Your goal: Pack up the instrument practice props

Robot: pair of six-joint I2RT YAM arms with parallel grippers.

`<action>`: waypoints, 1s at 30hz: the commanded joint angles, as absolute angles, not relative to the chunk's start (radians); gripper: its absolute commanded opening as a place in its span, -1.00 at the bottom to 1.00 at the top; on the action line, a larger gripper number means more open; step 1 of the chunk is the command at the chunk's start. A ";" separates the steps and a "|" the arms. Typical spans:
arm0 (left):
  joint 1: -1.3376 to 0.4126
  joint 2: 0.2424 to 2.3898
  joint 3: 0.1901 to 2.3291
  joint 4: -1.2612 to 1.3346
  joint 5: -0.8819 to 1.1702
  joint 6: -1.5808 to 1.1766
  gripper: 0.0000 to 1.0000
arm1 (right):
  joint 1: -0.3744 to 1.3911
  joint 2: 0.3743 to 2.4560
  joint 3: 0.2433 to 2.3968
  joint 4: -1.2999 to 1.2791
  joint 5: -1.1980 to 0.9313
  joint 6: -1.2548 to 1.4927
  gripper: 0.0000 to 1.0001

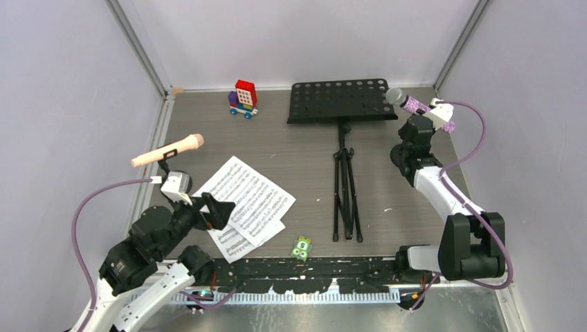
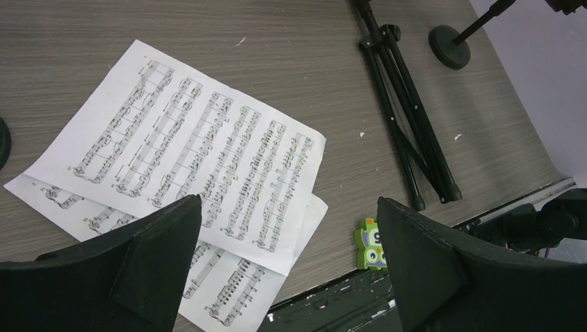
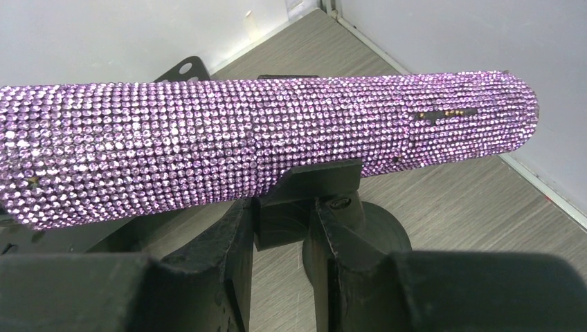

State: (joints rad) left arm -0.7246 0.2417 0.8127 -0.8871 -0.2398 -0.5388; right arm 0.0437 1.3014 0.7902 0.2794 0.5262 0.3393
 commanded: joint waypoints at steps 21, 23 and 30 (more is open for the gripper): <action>-0.726 0.232 0.808 -0.842 -0.254 -0.530 0.99 | 0.038 0.856 0.757 0.177 0.332 0.414 -0.99; -0.726 0.230 0.807 -0.842 -0.254 -0.529 0.99 | 0.039 0.850 0.795 0.151 0.221 0.412 -0.99; -0.726 0.215 0.807 -0.843 -0.268 -0.532 0.99 | 0.040 0.865 0.907 0.189 -0.308 0.492 -0.99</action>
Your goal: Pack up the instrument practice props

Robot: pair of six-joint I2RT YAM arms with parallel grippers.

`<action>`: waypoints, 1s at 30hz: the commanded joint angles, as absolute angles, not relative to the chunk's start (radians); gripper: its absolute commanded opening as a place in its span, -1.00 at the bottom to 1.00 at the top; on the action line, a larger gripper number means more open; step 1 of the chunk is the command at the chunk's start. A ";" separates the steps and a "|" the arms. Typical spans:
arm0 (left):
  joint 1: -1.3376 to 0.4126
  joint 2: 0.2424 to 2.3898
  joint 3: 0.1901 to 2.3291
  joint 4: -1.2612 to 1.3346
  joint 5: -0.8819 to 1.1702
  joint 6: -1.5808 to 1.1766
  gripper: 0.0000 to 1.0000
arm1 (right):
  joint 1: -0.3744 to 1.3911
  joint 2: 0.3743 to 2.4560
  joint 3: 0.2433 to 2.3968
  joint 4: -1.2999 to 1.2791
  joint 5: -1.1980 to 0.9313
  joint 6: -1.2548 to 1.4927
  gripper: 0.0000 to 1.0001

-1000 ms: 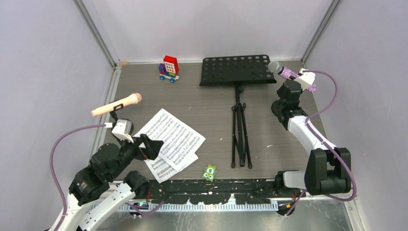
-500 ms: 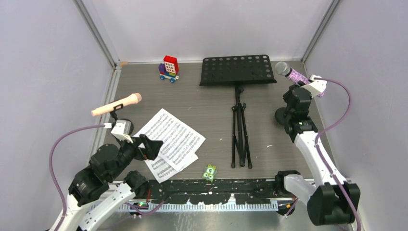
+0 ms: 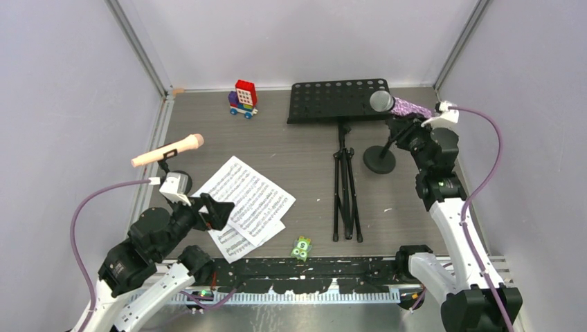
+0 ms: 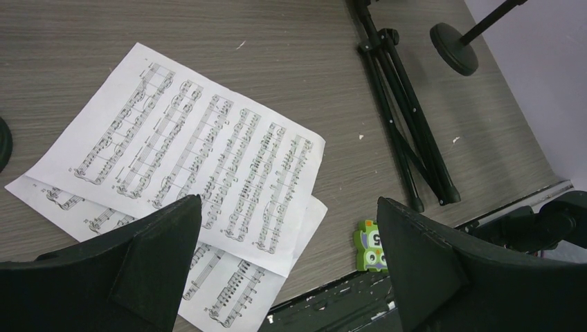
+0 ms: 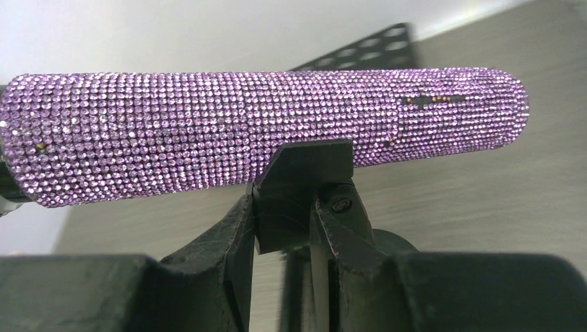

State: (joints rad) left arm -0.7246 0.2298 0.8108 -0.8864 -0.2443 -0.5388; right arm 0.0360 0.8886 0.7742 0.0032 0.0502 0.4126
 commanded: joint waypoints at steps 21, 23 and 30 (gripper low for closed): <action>-0.726 0.175 0.799 -0.837 -0.264 -0.534 0.97 | 0.598 1.059 0.946 0.413 -0.382 0.408 -0.99; -0.726 0.168 0.798 -0.836 -0.264 -0.534 0.97 | 0.642 1.089 0.930 0.444 -0.348 0.370 -0.99; -0.726 0.161 0.795 -0.831 -0.265 -0.532 0.97 | 0.771 1.129 0.817 0.555 -0.161 0.228 -0.99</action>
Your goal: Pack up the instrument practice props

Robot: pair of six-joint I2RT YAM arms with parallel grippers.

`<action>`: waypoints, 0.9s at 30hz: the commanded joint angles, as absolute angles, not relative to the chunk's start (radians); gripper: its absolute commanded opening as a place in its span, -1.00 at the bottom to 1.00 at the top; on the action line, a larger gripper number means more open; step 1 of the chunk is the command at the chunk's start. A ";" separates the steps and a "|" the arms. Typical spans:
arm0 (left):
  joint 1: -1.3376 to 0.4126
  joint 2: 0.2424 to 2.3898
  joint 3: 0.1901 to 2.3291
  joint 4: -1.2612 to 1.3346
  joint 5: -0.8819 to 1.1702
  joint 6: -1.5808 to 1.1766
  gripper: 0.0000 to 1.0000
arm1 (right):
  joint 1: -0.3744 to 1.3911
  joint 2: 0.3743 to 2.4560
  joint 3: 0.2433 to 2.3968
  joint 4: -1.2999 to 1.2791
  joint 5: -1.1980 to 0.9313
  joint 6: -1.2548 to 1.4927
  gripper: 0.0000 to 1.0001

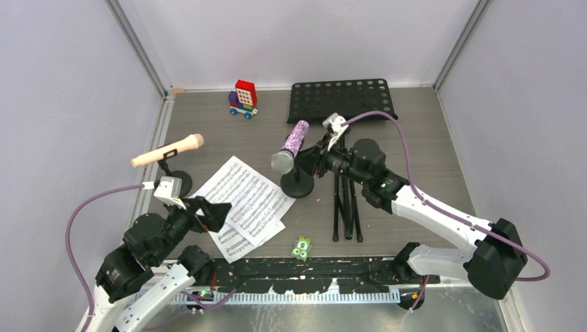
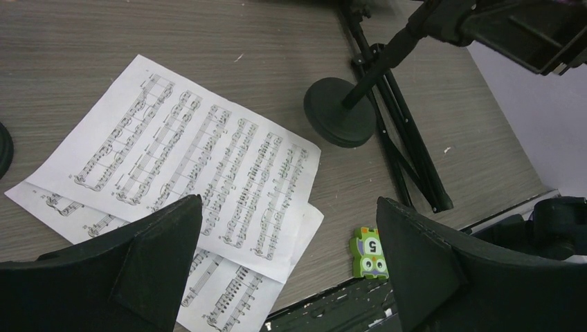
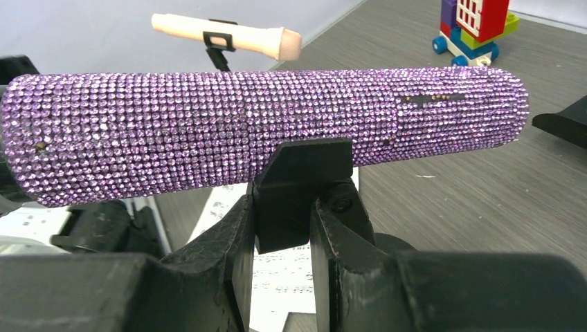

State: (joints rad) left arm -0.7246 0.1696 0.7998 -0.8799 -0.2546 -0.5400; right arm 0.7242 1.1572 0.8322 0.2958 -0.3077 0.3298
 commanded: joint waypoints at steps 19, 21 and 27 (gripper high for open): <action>-0.726 0.170 0.790 -0.833 -0.291 -0.533 0.99 | 1.046 1.177 0.609 0.805 0.602 0.228 -0.99; -0.726 0.173 0.790 -0.832 -0.290 -0.533 0.99 | 1.057 1.193 0.626 0.778 0.644 0.262 -0.95; -0.726 0.181 0.789 -0.829 -0.282 -0.535 0.99 | 1.062 1.202 0.663 0.647 0.763 0.393 -0.50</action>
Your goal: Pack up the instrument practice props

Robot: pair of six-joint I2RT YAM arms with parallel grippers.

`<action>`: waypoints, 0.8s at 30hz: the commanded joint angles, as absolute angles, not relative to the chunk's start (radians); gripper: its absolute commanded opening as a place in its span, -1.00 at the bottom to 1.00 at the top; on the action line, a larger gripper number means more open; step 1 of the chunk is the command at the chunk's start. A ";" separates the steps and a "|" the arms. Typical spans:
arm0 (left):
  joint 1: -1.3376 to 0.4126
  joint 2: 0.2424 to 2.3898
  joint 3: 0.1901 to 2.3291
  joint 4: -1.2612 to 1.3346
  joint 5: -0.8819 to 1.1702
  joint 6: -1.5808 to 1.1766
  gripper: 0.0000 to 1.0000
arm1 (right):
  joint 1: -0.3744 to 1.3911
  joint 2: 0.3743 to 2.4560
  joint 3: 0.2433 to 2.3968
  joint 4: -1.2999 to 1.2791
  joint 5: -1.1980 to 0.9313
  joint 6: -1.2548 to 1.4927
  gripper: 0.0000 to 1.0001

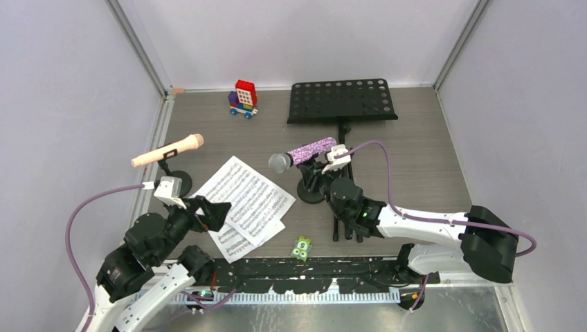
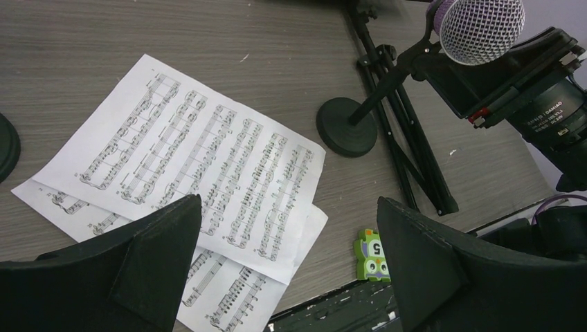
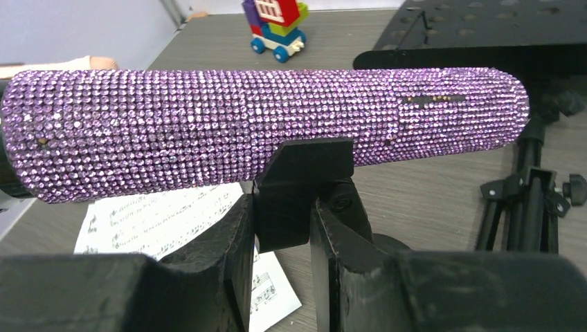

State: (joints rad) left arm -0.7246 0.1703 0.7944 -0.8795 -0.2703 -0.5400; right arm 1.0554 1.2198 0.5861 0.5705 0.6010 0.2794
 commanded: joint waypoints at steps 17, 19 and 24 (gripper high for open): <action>-0.726 0.202 0.715 -0.593 -0.284 -0.405 0.99 | 1.062 1.028 0.731 0.176 0.687 0.509 0.54; -0.726 0.211 0.680 -0.541 -0.280 -0.400 0.99 | 1.062 0.998 0.738 0.100 0.655 0.512 0.54; -0.726 0.305 0.658 -0.464 -0.326 -0.359 0.99 | 1.063 0.862 0.689 -0.026 0.521 0.394 0.54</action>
State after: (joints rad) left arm -0.7246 0.2279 0.6640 -0.6052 -0.2840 -0.4110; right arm 1.0630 0.9623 0.6975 0.0914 0.6209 0.4713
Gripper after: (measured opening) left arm 0.996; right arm 0.767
